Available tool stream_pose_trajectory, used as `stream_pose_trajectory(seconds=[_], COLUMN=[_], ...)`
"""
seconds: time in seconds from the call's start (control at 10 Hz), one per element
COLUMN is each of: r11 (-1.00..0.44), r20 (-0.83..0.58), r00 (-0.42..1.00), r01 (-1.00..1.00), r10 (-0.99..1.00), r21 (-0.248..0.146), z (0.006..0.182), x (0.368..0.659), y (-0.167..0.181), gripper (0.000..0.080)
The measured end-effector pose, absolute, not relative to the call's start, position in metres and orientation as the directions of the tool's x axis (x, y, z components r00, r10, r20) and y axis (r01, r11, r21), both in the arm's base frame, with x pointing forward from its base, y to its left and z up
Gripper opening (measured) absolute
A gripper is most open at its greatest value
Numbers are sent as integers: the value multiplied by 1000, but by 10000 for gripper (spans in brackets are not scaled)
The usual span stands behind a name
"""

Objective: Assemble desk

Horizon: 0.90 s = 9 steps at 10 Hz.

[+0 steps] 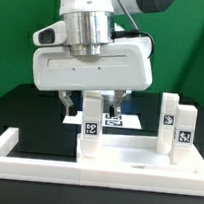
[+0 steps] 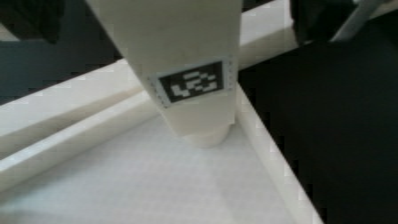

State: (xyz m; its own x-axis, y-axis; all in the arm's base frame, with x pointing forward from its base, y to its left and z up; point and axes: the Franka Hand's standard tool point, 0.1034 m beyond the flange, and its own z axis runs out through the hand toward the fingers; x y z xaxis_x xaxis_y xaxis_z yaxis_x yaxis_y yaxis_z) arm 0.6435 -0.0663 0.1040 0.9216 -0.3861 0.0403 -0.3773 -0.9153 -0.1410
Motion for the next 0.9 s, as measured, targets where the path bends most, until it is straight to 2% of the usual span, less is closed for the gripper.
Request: stream_pose_trajectory(seconds=[0.1, 0.3, 0.7, 0.8, 0.9], r11=[-915, -874, -716, -522, -471], r20=[40, 26, -14, -62, -97], r00=[922, 881, 725, 532, 480], r01=[-377, -464, -683, -843, -876], r10=[-386, -473, -688, -845, -872], r21=[-141, -145, -146, -130, -107], z=[104, 104, 104, 106, 106], x=[643, 643, 643, 645, 645], y=[-67, -67, -67, -68, -69], gripper=[640, 287, 289, 289, 289])
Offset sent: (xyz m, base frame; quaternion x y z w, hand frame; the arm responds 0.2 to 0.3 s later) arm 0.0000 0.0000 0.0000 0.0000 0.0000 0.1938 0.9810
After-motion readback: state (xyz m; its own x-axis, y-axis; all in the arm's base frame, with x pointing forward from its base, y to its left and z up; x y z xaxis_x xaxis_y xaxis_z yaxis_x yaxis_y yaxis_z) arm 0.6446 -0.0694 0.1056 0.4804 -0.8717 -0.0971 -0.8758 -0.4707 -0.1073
